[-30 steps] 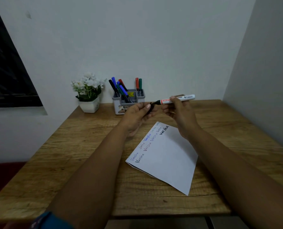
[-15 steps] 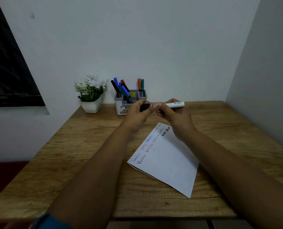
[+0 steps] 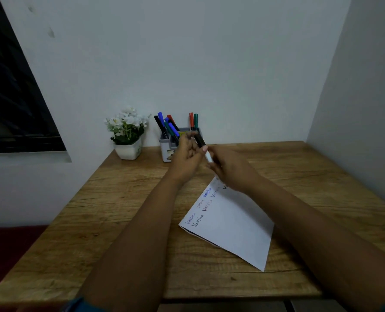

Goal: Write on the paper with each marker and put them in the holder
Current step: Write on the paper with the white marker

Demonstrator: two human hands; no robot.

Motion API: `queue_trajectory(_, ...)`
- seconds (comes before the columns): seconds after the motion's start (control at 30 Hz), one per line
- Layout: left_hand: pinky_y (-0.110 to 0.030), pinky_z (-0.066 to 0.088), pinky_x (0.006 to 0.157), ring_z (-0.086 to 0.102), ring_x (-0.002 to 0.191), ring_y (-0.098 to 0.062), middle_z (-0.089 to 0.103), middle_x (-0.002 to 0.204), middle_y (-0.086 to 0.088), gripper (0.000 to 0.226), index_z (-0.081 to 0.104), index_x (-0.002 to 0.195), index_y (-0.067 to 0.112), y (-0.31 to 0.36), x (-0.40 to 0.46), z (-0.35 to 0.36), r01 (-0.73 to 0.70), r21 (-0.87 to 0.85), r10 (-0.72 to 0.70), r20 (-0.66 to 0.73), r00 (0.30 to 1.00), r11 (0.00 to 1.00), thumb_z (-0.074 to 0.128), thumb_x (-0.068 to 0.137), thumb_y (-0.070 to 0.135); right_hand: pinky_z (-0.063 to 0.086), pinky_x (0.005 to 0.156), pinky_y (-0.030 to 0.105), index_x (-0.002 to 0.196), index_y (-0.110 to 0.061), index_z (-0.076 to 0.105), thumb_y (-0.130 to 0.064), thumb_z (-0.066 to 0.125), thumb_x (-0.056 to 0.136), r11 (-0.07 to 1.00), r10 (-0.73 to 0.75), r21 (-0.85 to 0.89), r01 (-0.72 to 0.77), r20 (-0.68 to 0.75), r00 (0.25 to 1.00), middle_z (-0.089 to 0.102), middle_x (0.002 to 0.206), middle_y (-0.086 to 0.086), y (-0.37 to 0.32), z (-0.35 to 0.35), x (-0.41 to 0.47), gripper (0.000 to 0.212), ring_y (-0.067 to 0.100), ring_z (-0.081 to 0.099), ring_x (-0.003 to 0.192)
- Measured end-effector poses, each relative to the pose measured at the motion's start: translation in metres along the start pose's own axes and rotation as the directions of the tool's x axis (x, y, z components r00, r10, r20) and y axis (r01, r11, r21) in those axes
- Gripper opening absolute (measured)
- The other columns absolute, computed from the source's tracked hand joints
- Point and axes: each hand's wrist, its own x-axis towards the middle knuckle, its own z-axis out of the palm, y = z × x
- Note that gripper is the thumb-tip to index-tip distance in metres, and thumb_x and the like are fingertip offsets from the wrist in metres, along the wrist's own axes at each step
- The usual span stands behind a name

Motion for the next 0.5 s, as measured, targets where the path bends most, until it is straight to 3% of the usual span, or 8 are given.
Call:
queue_trajectory(0.1,-0.024,0.051,0.076,0.061,0.088,-0.009,0.061,0.094,-0.002,0.041,0.036,0.136,0.015,-0.007,0.006,-0.003,-0.020,-0.020,0.016,-0.159,0.987,1.000,0.052,0.098,0.013,0.051,0.070,0.034,0.141,-0.016,0.036,-0.017,0.066,0.091,0.989,0.135,0.047,-0.139,0.077,0.988,0.071,0.096,0.008,-0.001,-0.006,0.027,0.059,0.024,0.066,0.084)
queue_trajectory(0.23,-0.009,0.045,0.067,0.056,0.085,0.010,0.057,0.102,0.010,0.041,0.039,0.137,0.015,-0.026,0.004,-0.017,-0.014,0.269,0.128,-0.412,0.902,0.963,0.050,0.098,0.017,0.054,0.082,0.031,0.155,-0.035,-0.003,-0.015,0.074,0.085,0.944,0.254,0.185,-0.273,0.122,0.959,0.072,0.092,0.009,0.012,-0.015,0.070,0.106,0.020,0.068,0.082)
queue_trajectory(0.33,-0.024,0.043,0.083,0.044,0.108,-0.005,0.053,0.122,0.000,0.044,0.038,0.139,0.014,-0.040,-0.001,-0.021,0.043,0.450,0.190,-0.460,0.867,0.892,0.049,0.097,0.022,0.059,0.079,0.042,0.154,-0.036,0.005,-0.009,0.072,0.086,0.916,0.319,0.274,-0.292,-0.056,0.946,0.070,0.086,0.013,0.025,-0.009,0.104,0.099,0.025,0.070,0.077)
queue_trajectory(0.43,-0.043,0.038,0.096,0.039,0.122,-0.024,0.050,0.130,-0.007,0.044,0.043,0.136,0.013,-0.042,0.000,-0.016,0.081,0.651,0.255,-0.404,0.878,0.755,0.050,0.095,0.027,0.058,0.074,0.036,0.151,-0.031,0.019,-0.002,0.069,0.086,0.916,0.336,0.316,-0.247,-0.268,0.903,0.064,0.075,0.006,0.029,0.009,0.132,0.087,0.024,0.068,0.073)
queue_trajectory(0.5,-0.049,0.035,0.100,0.037,0.126,-0.030,0.048,0.132,-0.009,0.044,0.044,0.134,0.011,-0.042,-0.002,-0.014,0.108,0.701,0.248,-0.386,0.888,0.705,0.051,0.094,0.029,0.055,0.068,0.036,0.151,-0.032,0.020,0.002,0.062,0.088,0.929,0.319,0.276,-0.246,-0.263,0.911,0.062,0.076,0.009,0.031,0.025,0.142,0.084,0.027,0.067,0.071)
